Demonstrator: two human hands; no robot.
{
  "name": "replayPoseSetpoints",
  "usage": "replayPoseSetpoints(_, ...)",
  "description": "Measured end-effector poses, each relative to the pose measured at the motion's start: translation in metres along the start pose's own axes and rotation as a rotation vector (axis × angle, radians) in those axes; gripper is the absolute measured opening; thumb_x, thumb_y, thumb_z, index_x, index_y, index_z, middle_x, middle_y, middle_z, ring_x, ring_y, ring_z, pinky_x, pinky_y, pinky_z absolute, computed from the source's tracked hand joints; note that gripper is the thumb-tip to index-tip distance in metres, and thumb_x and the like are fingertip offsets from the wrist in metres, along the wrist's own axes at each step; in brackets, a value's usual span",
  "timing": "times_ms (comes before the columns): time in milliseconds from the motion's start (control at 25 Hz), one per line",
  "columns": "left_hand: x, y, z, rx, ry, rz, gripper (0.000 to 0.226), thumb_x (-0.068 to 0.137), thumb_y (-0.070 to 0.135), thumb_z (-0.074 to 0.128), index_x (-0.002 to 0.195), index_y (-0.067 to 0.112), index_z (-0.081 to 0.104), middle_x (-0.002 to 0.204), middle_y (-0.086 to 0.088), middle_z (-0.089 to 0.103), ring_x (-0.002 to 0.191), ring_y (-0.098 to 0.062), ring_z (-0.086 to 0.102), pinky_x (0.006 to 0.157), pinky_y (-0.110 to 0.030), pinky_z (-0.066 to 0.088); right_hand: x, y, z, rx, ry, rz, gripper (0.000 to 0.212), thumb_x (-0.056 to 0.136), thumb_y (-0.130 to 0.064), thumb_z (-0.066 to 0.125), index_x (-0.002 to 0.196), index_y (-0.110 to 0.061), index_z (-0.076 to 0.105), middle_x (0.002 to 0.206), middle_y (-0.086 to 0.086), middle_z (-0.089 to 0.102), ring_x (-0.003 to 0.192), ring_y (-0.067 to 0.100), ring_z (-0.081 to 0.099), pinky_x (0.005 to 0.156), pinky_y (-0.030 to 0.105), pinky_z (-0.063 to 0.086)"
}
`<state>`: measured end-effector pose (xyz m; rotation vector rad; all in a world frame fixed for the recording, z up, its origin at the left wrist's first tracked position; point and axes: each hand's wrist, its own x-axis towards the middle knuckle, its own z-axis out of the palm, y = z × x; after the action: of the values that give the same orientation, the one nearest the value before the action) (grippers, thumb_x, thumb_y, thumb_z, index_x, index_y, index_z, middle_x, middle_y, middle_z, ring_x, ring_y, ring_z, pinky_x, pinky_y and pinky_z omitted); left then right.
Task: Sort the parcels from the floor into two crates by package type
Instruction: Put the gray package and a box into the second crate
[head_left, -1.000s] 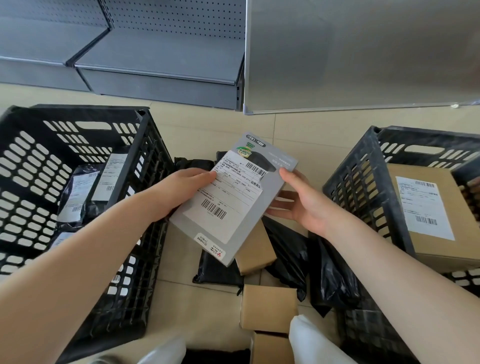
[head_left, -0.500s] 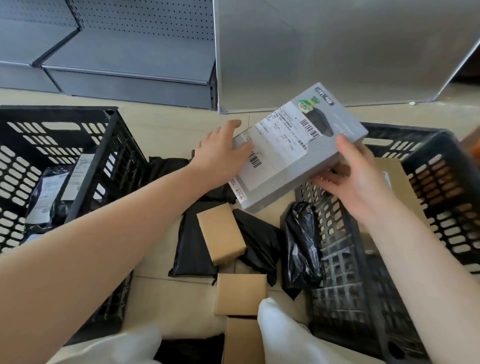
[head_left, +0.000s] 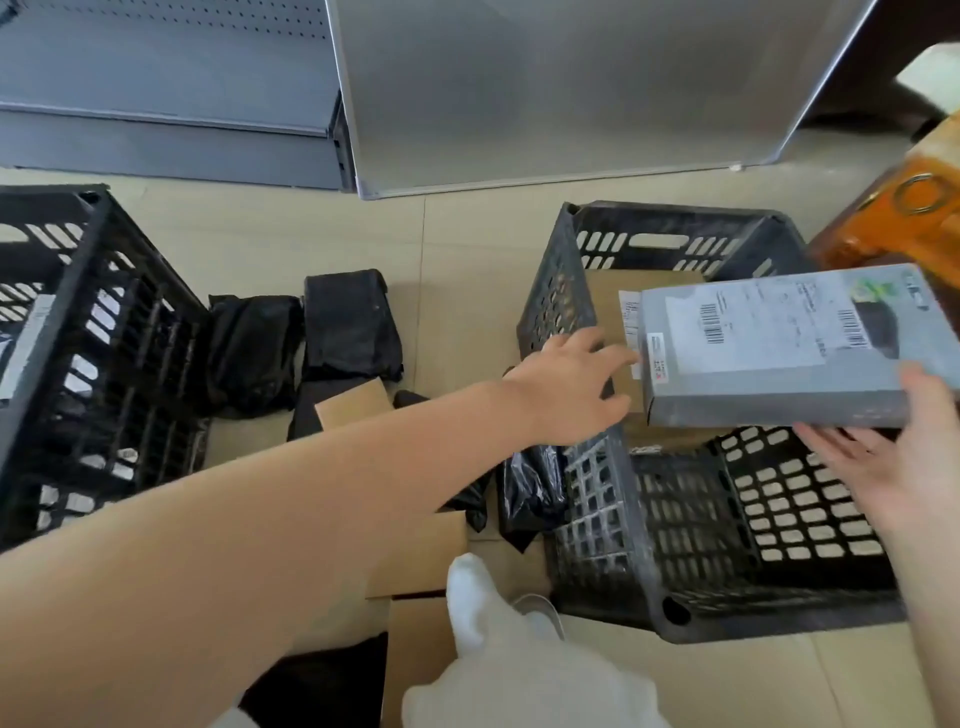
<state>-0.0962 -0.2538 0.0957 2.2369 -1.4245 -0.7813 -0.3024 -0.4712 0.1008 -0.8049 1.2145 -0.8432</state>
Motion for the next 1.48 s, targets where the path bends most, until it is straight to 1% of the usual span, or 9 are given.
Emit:
replayPoseSetpoints(120, 0.003, 0.003, 0.020, -0.001, -0.027, -0.008, 0.052, 0.102, 0.040, 0.042, 0.152, 0.034, 0.031, 0.166, -0.002, 0.004, 0.152, -0.029, 0.006, 0.121, -0.047, 0.021, -0.008, 0.011, -0.005, -0.111, -0.001, 0.009, 0.058, 0.078, -0.039, 0.072, 0.133, -0.031, 0.056, 0.126, 0.007, 0.064, 0.111, 0.028, 0.064, 0.079, 0.045, 0.062)
replayPoseSetpoints(280, 0.000, -0.004, 0.032, 0.093, -0.031, 0.014, 0.049, 0.103, 0.041, 0.041, 0.151, 0.033, 0.034, 0.167, -0.001, -0.003, 0.151, -0.030, 0.010, 0.119, -0.046, 0.025, -0.012, 0.011, -0.018, -0.175, 0.029, 0.093, 0.047, 0.084, -0.032, 0.062, 0.131, -0.028, 0.057, 0.121, 0.009, 0.064, 0.108, 0.029, 0.063, 0.087, 0.049, 0.058)
replayPoseSetpoints(520, -0.001, -0.007, 0.032, 0.181, -0.013, 0.023, 0.047, 0.103, 0.046, 0.039, 0.148, 0.035, 0.035, 0.167, 0.000, -0.004, 0.144, -0.032, 0.026, 0.113, -0.044, 0.033, -0.020, 0.004, -0.055, -0.248, 0.042, 0.148, 0.052, 0.079, -0.028, 0.070, 0.130, -0.024, 0.057, 0.119, 0.012, 0.067, 0.107, 0.033, 0.064, 0.078, 0.053, 0.060)
replayPoseSetpoints(640, -0.003, -0.006, 0.032, 0.194, -0.014, 0.026, 0.046, 0.103, 0.046, 0.039, 0.147, 0.034, 0.036, 0.167, 0.000, -0.003, 0.141, -0.033, 0.029, 0.111, -0.044, 0.035, -0.019, 0.018, -0.056, -0.348, 0.064, 0.218, 0.081, 0.062, -0.030, 0.087, 0.134, -0.023, 0.049, 0.119, 0.015, 0.061, 0.103, 0.036, 0.062, 0.069, 0.052, 0.059)
replayPoseSetpoints(680, -0.003, -0.006, 0.032, 0.188, -0.013, 0.032, 0.045, 0.103, 0.045, 0.040, 0.146, 0.033, 0.037, 0.167, 0.000, -0.003, 0.141, -0.032, 0.029, 0.110, -0.043, 0.036, -0.018, 0.023, -0.051, -0.383, 0.087, 0.231, 0.079, 0.068, -0.029, 0.085, 0.137, -0.025, 0.047, 0.124, 0.015, 0.058, 0.106, 0.038, 0.061, 0.068, 0.053, 0.059)
replayPoseSetpoints(760, -0.002, -0.008, 0.032, 0.165, -0.009, 0.036, 0.044, 0.102, 0.045, 0.041, 0.145, 0.034, 0.038, 0.167, 0.001, -0.003, 0.142, -0.031, 0.028, 0.110, -0.042, 0.037, -0.016, 0.032, -0.040, -0.407, 0.145, 0.283, 0.067, 0.084, -0.027, 0.074, 0.142, -0.027, 0.042, 0.133, 0.016, 0.050, 0.120, 0.040, 0.054, 0.076, 0.056, 0.058)
replayPoseSetpoints(920, 0.000, -0.012, 0.032, 0.147, -0.004, 0.050, 0.043, 0.102, 0.046, 0.043, 0.143, 0.036, 0.040, 0.166, 0.002, -0.002, 0.142, -0.029, 0.028, 0.108, -0.041, 0.038, -0.014, 0.050, -0.023, -0.342, 0.193, 0.445, 0.062, 0.090, -0.022, 0.070, 0.143, -0.027, 0.038, 0.148, 0.020, 0.035, 0.134, 0.045, 0.041, 0.097, 0.056, 0.052)
replayPoseSetpoints(1160, 0.001, -0.016, 0.033, 0.139, -0.005, 0.061, 0.043, 0.102, 0.047, 0.043, 0.144, 0.036, 0.039, 0.167, 0.003, -0.003, 0.142, -0.028, 0.029, 0.108, -0.042, 0.040, 0.001, 0.082, -0.012, -0.347, 0.210, 0.567, 0.040, 0.090, -0.021, 0.067, 0.122, -0.023, 0.042, 0.148, 0.016, 0.038, 0.134, 0.044, 0.041, 0.100, 0.060, 0.049)
replayPoseSetpoints(1480, 0.001, -0.021, 0.036, 0.101, 0.022, 0.088, 0.042, 0.102, 0.046, 0.044, 0.143, 0.036, 0.041, 0.167, 0.004, -0.003, 0.143, -0.025, 0.029, 0.107, -0.041, 0.042, 0.039, 0.121, -0.006, -0.385, 0.285, 0.647, 0.042, 0.102, -0.008, 0.046, 0.143, -0.017, 0.043, 0.148, 0.017, 0.043, 0.136, 0.043, 0.041, 0.102, 0.067, 0.044)
